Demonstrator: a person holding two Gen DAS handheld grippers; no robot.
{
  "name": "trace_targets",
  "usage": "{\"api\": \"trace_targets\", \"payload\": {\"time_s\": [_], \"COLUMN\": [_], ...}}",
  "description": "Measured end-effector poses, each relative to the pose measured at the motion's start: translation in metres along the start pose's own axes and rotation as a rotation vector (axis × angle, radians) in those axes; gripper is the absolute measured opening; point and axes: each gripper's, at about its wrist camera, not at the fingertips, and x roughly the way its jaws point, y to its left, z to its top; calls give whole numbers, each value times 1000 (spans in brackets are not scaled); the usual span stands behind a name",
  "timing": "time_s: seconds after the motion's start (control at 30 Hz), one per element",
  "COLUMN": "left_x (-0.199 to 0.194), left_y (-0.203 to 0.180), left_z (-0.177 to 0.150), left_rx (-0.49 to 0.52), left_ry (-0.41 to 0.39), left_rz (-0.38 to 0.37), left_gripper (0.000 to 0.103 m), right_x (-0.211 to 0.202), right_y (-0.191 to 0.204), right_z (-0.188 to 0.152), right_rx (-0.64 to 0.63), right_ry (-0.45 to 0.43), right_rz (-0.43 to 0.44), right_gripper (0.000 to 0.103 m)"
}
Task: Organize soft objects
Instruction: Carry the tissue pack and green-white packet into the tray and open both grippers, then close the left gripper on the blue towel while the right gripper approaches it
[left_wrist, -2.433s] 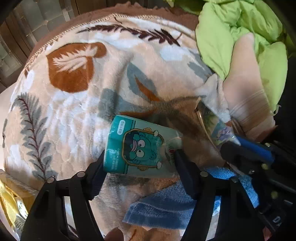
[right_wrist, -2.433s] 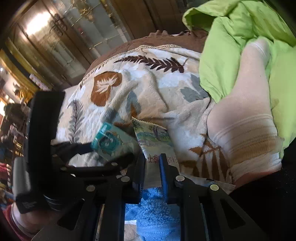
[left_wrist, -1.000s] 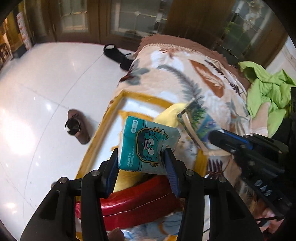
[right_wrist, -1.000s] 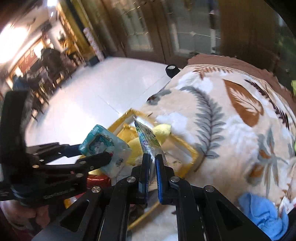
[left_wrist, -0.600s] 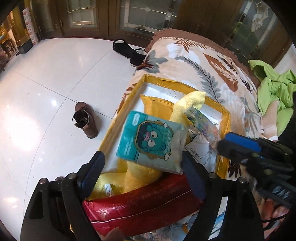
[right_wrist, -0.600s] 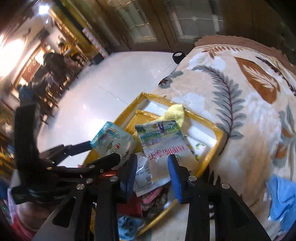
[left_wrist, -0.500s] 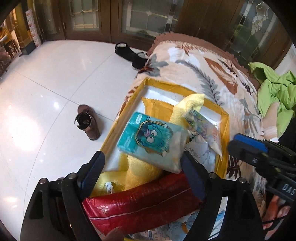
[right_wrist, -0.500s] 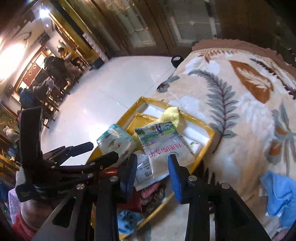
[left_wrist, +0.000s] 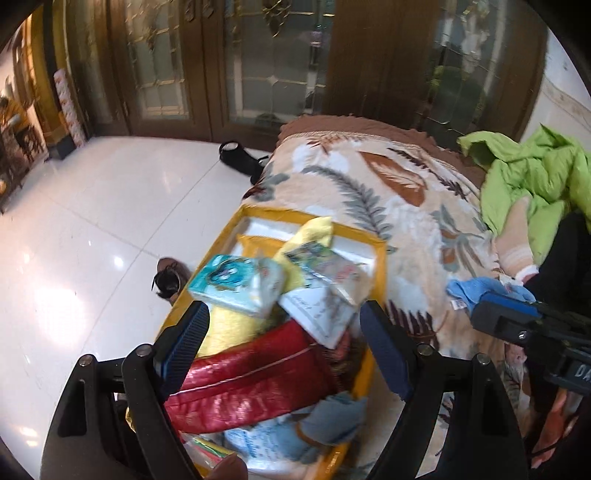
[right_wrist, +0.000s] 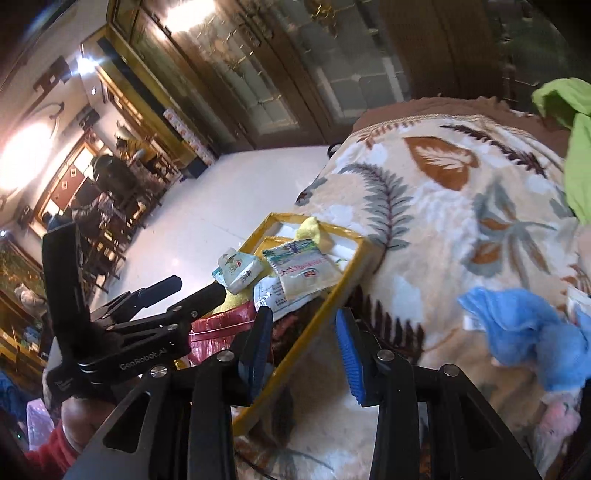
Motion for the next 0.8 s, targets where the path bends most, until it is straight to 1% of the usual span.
{"api": "trace_targets", "payload": {"time_s": [0.17, 0.37, 0.63, 0.8], "left_x": [-8, -10, -5, 5], "left_y": [-27, -58, -91, -108], "left_z": [1, 0, -3, -6], "left_rx": [50, 115, 165, 193], "left_ry": [-25, -29, -14, 8], "left_rz": [-15, -30, -53, -66], "left_gripper": [84, 84, 84, 84], "right_x": [-33, -63, -92, -102], "right_y": [-23, -53, -95, -120], "right_z": [-10, -21, -37, -48], "right_rx": [39, 93, 163, 209], "right_ry": [-50, -96, -126, -124], "right_rz": [-26, -64, -118, -159], "right_gripper": [40, 40, 41, 41]}}
